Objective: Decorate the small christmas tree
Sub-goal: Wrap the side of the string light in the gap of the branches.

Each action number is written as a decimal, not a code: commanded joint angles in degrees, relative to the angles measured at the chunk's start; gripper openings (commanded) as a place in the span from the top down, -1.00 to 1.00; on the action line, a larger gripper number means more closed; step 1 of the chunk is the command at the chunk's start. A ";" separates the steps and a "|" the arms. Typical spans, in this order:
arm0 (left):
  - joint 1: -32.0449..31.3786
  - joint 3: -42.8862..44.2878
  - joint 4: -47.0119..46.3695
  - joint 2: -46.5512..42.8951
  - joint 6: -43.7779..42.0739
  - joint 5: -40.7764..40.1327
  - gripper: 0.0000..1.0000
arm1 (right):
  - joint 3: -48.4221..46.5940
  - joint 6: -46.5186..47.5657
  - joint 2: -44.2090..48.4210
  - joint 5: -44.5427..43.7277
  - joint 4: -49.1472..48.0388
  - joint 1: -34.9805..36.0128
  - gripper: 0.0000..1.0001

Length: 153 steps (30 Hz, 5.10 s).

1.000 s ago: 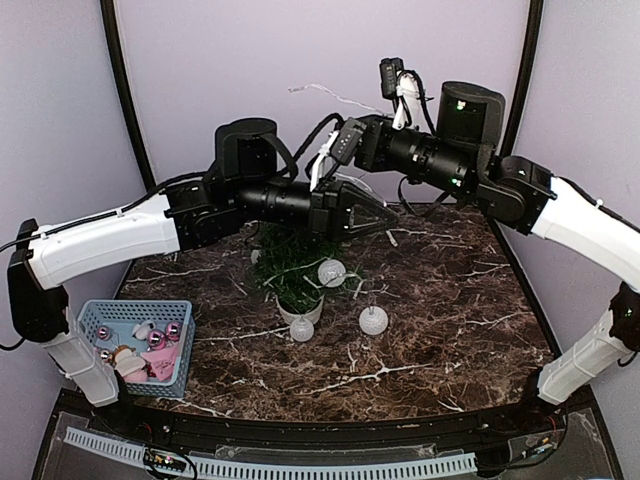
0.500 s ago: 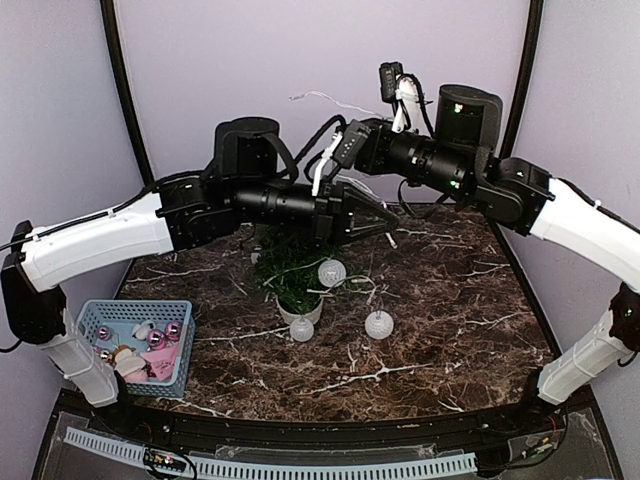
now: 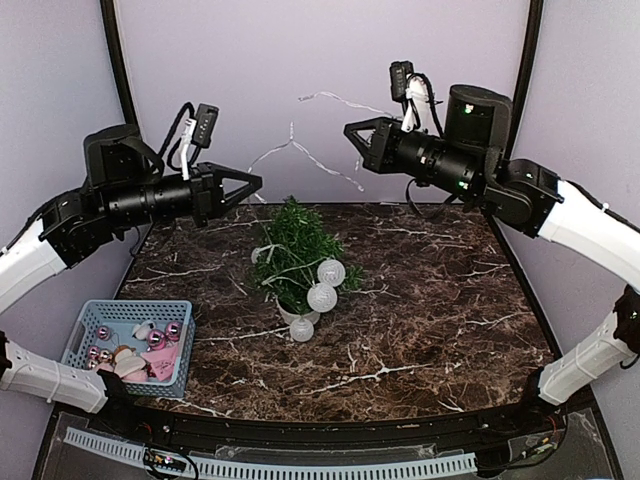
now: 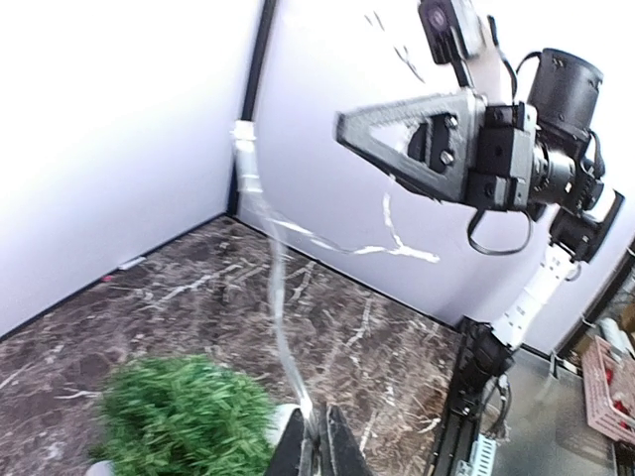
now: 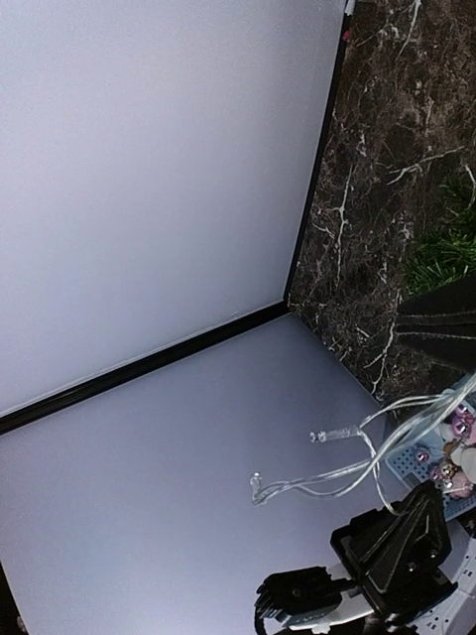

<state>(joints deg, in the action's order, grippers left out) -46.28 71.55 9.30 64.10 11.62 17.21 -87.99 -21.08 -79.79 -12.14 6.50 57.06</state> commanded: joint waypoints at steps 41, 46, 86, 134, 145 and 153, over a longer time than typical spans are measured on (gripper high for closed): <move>2.99 8.19 18.58 -5.40 -12.62 -33.08 1.00 | 0.54 -0.36 3.06 -10.66 1.94 -2.28 1.00; 3.81 14.85 16.70 1.99 -19.28 -32.40 1.00 | -1.80 0.43 -1.06 -8.54 2.14 -3.91 1.00; 10.60 33.13 20.84 27.28 -26.22 10.84 1.00 | -16.28 18.17 -22.23 54.51 7.54 -15.98 -0.63; 11.39 2.58 -6.55 12.15 16.09 5.89 0.33 | -11.83 5.04 -15.26 46.53 -8.55 -14.78 1.00; 11.39 2.41 -6.13 11.51 16.07 4.83 0.68 | -10.63 5.49 -14.58 45.97 -8.08 -14.83 1.00; 11.39 2.12 -3.60 9.75 14.30 1.47 0.87 | -10.55 5.52 -14.44 45.89 -7.83 -14.78 1.00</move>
<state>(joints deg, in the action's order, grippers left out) -35.07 73.03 4.54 76.90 27.40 20.69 -98.94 -16.14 -96.31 34.02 0.10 41.93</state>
